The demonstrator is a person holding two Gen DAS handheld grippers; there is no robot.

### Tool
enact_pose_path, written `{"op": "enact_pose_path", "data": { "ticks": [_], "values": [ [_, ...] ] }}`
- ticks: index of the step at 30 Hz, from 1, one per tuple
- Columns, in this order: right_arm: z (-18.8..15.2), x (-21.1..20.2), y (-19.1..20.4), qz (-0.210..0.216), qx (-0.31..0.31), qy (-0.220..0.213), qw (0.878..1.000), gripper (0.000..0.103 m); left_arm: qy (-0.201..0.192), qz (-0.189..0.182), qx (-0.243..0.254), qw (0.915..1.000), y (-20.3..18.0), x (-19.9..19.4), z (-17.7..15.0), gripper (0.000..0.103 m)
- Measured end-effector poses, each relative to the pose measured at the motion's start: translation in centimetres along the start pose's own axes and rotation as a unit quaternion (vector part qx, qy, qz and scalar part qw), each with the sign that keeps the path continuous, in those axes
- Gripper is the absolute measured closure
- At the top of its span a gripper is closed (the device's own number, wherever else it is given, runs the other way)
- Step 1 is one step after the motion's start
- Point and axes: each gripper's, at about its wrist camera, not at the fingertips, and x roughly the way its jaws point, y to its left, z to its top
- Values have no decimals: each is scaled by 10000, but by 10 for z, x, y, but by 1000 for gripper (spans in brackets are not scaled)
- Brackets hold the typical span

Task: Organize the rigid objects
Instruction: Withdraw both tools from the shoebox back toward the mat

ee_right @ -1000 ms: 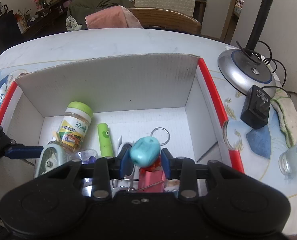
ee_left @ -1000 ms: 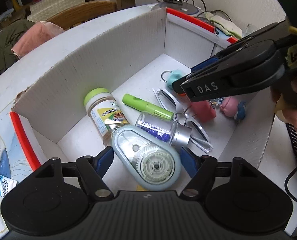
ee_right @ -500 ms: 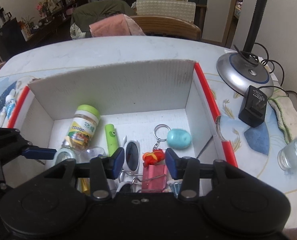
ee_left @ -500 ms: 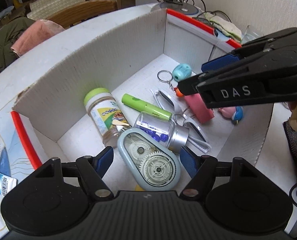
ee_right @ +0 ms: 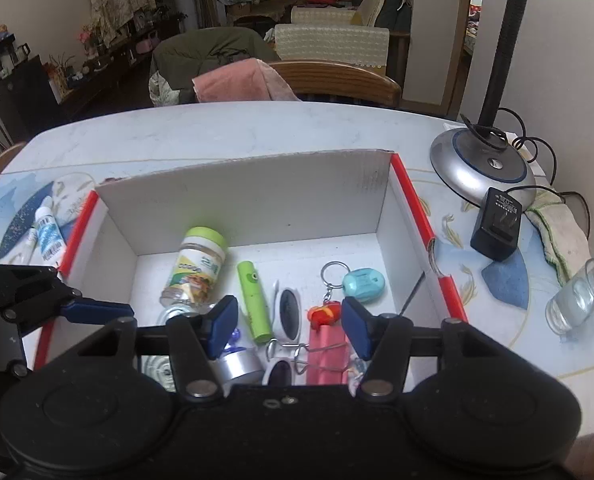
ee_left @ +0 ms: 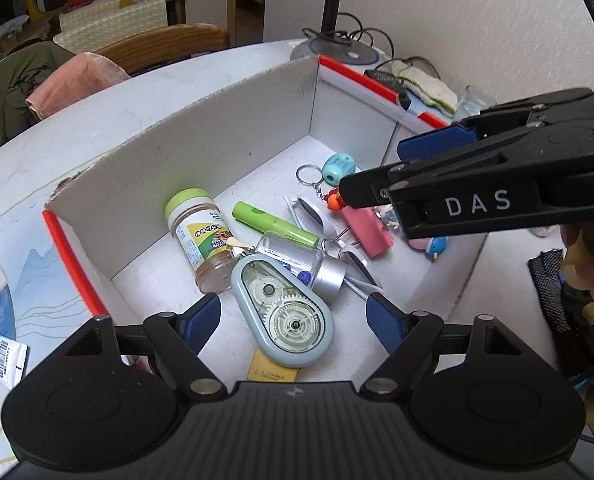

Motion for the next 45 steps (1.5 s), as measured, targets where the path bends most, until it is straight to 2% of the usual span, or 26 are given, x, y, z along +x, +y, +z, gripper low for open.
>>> {"op": "enact_pose_path", "data": {
  "ticks": [9,11,18,20,30,34,38,45],
  "values": [
    [-4,-27,17,74,-63,-230,9997,36,-448,-72,-170,9988,10,-39,-12,23],
    [-5,-32,22,90,-43,-290,9995,30,-545,-95,-252,9981,15,-48,-15,23],
    [-8,-55,43,201,-50,-548,9983,17,-858,-62,-373,9956,33,-83,-29,23],
    [-9,-61,50,207,-74,-632,9978,13,-916,-54,-385,9950,38,-93,-34,20],
    [-11,-81,90,371,-32,-939,9949,7,-1051,48,-471,9933,77,-130,-60,17],
    [-10,-85,110,501,-48,-1041,9933,3,-1082,165,-549,9925,98,-140,-70,5],
    [-9,-81,133,577,-98,-992,9933,2,-1149,171,-671,9910,124,-150,-78,5],
    [-5,-69,174,648,-169,-946,9933,1,-1298,442,-798,9873,168,-161,-95,2]
  ]
}}
